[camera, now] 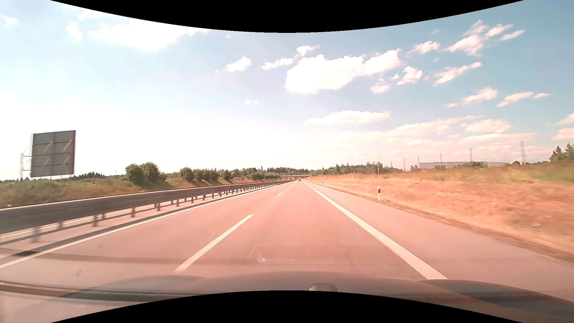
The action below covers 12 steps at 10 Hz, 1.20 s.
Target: Follow the waypoints while adhering to traffic rules and regulations
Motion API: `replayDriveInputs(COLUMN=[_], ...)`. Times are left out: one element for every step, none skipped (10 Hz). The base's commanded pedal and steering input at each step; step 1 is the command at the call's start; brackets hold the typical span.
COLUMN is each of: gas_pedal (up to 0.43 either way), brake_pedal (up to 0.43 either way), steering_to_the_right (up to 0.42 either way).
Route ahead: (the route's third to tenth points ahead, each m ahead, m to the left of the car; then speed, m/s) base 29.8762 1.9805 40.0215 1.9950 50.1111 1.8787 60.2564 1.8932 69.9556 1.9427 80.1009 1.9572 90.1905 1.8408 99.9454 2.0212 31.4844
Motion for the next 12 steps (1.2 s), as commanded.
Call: replayDriveInputs(gas_pedal=[0.28,0.28,0.28,0.28,0.28,0.28,0.28,0.28,0.28,0.28,0.28,0.28], brake_pedal=[0.0,0.0,0.0,0.0,0.0,0.0,0.0,0.0,0.0,0.0,0.0,0.0], steering_to_the_right=[-0.002,-0.002,-0.002,-0.002,-0.002,-0.002,-0.002,-0.002,-0.002,-0.002,-0.002,-0.001])
